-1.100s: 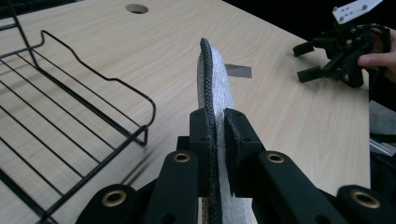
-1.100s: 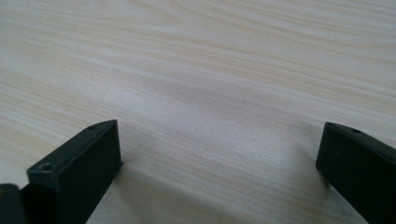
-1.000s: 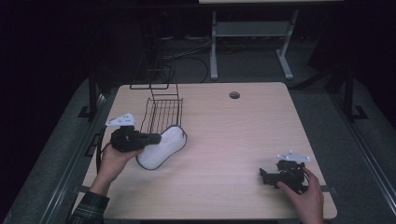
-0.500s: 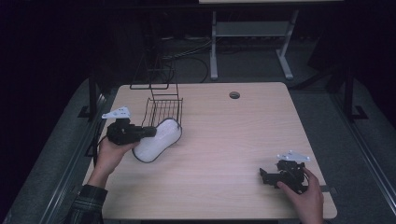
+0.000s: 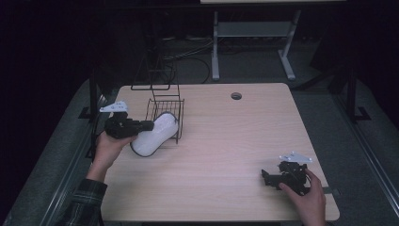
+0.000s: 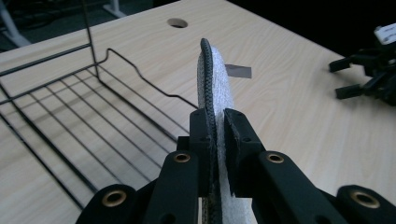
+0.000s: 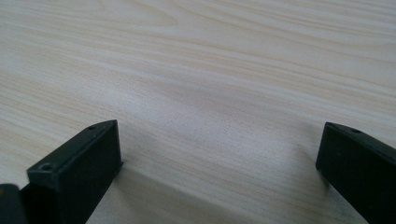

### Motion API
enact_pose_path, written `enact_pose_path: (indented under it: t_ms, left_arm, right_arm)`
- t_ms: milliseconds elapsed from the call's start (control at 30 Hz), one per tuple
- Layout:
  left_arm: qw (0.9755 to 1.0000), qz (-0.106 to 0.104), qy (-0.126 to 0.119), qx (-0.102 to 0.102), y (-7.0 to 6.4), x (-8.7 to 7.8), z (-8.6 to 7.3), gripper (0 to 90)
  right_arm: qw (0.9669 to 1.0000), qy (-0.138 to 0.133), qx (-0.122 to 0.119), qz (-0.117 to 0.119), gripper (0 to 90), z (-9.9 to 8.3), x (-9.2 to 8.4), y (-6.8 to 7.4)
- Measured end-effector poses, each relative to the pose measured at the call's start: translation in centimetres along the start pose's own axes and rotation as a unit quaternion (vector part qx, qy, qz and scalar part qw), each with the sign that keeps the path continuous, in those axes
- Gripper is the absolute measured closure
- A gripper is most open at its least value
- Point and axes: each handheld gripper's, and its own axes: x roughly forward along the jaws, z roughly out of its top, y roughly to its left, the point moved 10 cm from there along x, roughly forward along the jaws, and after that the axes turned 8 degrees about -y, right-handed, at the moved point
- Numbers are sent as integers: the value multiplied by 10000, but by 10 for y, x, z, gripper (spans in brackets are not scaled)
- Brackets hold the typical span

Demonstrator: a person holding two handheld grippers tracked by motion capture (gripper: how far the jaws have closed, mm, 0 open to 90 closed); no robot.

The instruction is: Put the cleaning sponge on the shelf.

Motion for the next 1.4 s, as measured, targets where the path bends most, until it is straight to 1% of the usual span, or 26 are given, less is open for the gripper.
enact_pose_path:
  t_ms: [100, 167, 200, 300, 433, 500, 567, 667, 733, 800, 833, 933, 1133, 1233, 1400]
  left_arm:
    - [10000, 56, -6, 8, 7, -3, 3, 820]
    - [9999, 95, -50, -37, 12, -5, 5, 820]
    - [9999, 81, -77, -64, 14, -6, 6, 820]
    - [9998, 150, -72, -82, 21, -7, 7, 819]
    - [9997, 187, -96, -112, 30, -8, 11, 819]
    - [9997, 197, -134, -91, 33, -8, 14, 819]
    - [9996, 227, -105, -90, 37, -8, 15, 819]
    - [9996, 194, -114, -145, 41, -8, 18, 818]
    - [9996, 207, -110, -151, 43, -7, 19, 818]
    - [9994, 221, -159, -193, 47, -6, 20, 817]
    - [9994, 206, -182, -222, 48, -6, 21, 818]
    - [9994, 268, -129, -199, 53, -3, 19, 818]
    - [9986, 382, -183, -321, 64, 3, 21, 817]
    - [9980, 406, -225, -429, 68, 8, 22, 817]
    - [9976, 446, -251, -466, 77, 17, 21, 818]
  right_arm:
    - [10000, -1, -2, 1, 0, 0, 0, 0]
    - [10000, -1, -1, -6, 0, 0, 0, 0]
    - [10000, -1, -1, -6, 0, 0, 0, 0]
    - [10000, 0, 0, -6, 0, 0, 0, 0]
    - [10000, 0, 0, -6, 0, 0, 0, 0]
    - [10000, -1, 1, -6, 0, 0, 0, 0]
    - [10000, 0, 1, -7, 0, 0, 0, 0]
    - [10000, 1, 1, -7, 0, 0, 0, 0]
    - [10000, 0, 1, -7, 0, 0, 0, 0]
    - [10000, -1, 3, -7, 0, 0, 0, 0]
    - [10000, 1, 4, -7, 0, 0, 0, 0]
    - [10000, 1, 5, -8, 0, 0, 0, 0]
    - [10000, 5, 13, -7, 0, 0, 0, 0]
    - [10000, 4, 14, -7, 0, 0, 0, 0]
    - [10000, 3, 13, -7, 0, 0, 0, 0]
